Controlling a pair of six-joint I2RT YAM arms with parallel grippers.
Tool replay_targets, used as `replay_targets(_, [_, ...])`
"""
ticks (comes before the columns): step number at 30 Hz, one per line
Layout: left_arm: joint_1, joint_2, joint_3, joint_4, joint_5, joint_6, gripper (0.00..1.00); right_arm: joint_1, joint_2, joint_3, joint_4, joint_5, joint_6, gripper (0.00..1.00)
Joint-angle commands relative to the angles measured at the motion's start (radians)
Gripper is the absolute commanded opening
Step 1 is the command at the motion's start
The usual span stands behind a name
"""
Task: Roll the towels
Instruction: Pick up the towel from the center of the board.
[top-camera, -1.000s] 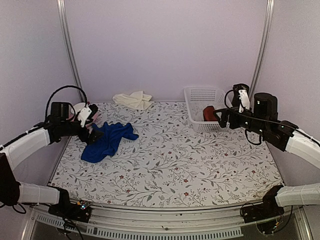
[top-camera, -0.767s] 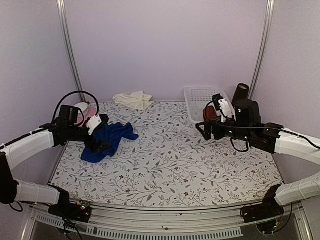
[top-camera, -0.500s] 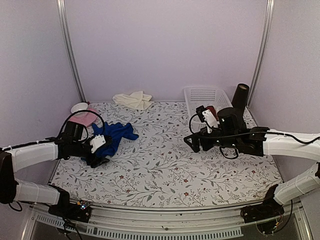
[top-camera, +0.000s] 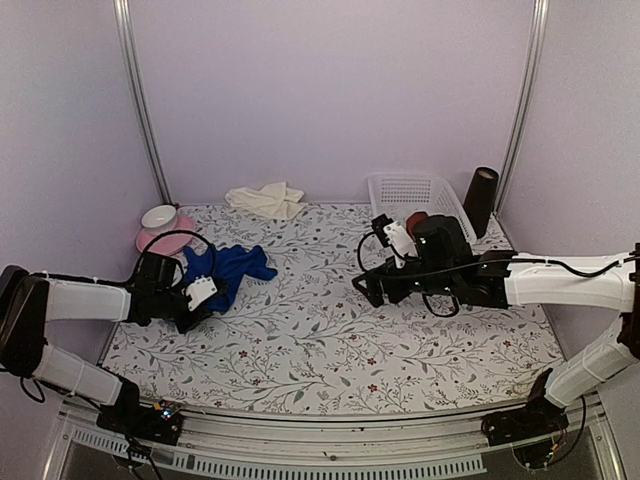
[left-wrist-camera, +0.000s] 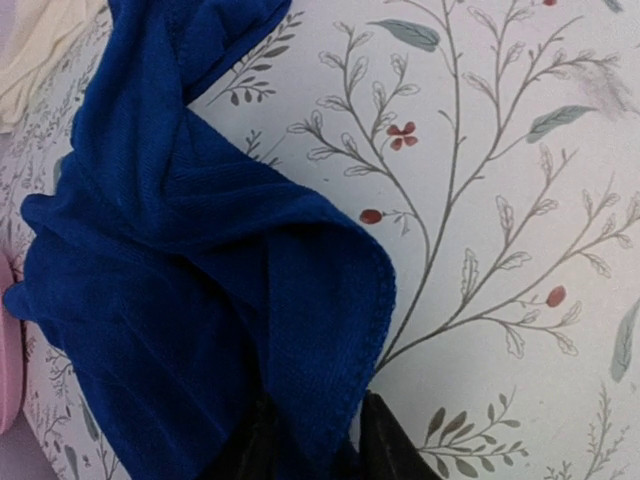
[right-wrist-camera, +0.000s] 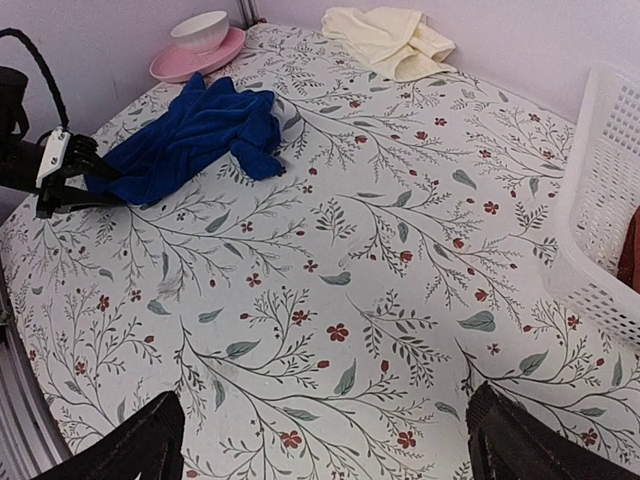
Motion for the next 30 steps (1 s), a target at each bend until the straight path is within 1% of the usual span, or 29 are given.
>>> replay_targets(1, [-0.011, 0.019, -0.008, 0.087, -0.027, -0.025, 0.22, 0.013, 0.032, 0.028, 0.015, 0.037, -0.036, 0.99])
replay_targets(4, [-0.011, 0.037, 0.015, 0.085, -0.036, -0.048, 0.0, 0.022, 0.055, 0.028, 0.019, 0.037, -0.064, 0.99])
replay_targets(6, [-0.013, 0.039, 0.04, 0.056, -0.027, -0.059, 0.0, 0.03, 0.064, 0.032, 0.019, 0.03, -0.08, 0.99])
replay_targets(9, [-0.015, 0.015, 0.087, -0.018, 0.028, -0.067, 0.0, 0.047, 0.068, 0.033, 0.036, 0.015, -0.11, 0.99])
replay_targets(14, [-0.014, -0.115, 0.168, -0.171, 0.165, -0.039, 0.0, 0.066, 0.083, 0.031, 0.11, -0.074, -0.184, 0.99])
replay_targets(17, [-0.015, -0.193, 0.2, -0.246, 0.233, -0.016, 0.0, 0.067, 0.134, 0.078, 0.141, -0.151, -0.222, 0.99])
replay_targets(21, [-0.014, -0.279, 0.194, -0.29, 0.289, 0.028, 0.0, 0.067, 0.25, 0.191, 0.146, -0.21, -0.282, 0.99])
replay_targets(24, [-0.013, -0.317, 0.188, -0.296, 0.293, 0.033, 0.0, 0.067, 0.361, 0.307, 0.136, -0.242, -0.354, 0.99])
replay_targets(27, [-0.013, -0.351, 0.175, -0.293, 0.307, 0.02, 0.0, 0.068, 0.474, 0.454, 0.129, -0.225, -0.431, 0.99])
replay_targets(30, [-0.014, -0.378, 0.162, -0.284, 0.317, 0.011, 0.0, 0.067, 0.602, 0.58, 0.122, -0.206, -0.445, 1.0])
